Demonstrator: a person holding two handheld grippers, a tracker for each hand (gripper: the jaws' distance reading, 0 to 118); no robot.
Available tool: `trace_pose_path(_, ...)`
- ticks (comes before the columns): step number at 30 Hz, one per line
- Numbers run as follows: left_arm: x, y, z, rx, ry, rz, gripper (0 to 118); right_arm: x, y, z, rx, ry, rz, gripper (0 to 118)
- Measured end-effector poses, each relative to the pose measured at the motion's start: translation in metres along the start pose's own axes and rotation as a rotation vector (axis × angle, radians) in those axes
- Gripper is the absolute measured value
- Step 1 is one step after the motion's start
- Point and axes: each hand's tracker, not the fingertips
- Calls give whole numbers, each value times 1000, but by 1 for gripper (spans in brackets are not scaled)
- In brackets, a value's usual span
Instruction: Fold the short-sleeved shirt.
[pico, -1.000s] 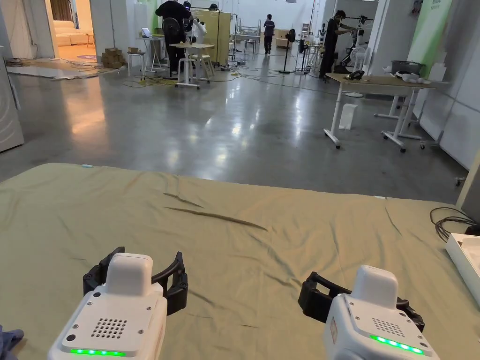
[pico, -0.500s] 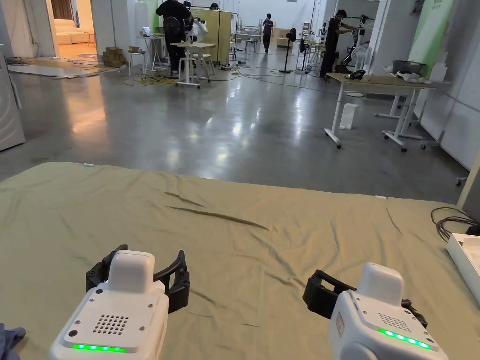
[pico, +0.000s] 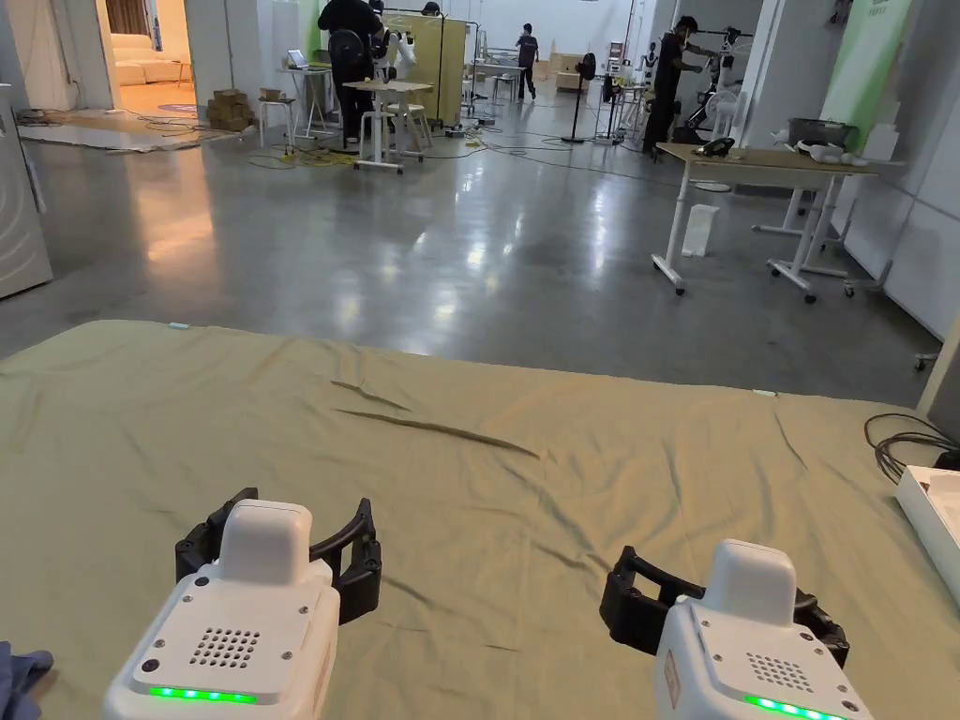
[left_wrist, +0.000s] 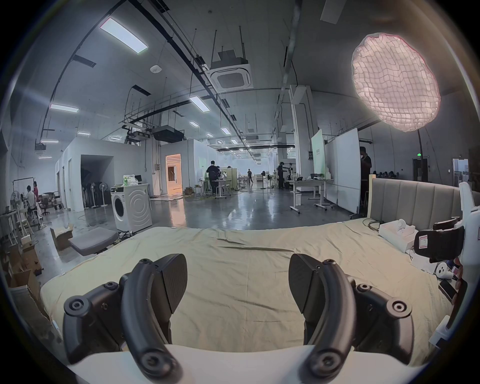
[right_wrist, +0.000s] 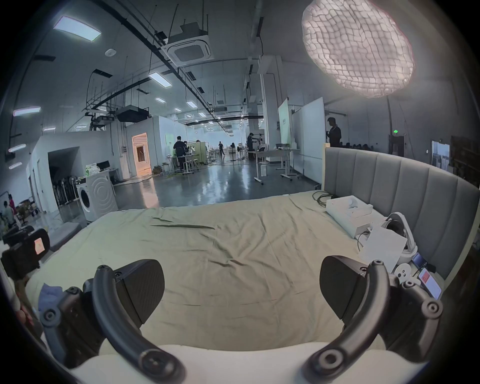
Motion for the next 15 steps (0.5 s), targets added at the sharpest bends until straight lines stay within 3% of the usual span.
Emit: trace_pose_path(15, -1, -2, -1, 8, 9, 4, 85, -3, -5, -2, 47, 3, 64, 117)
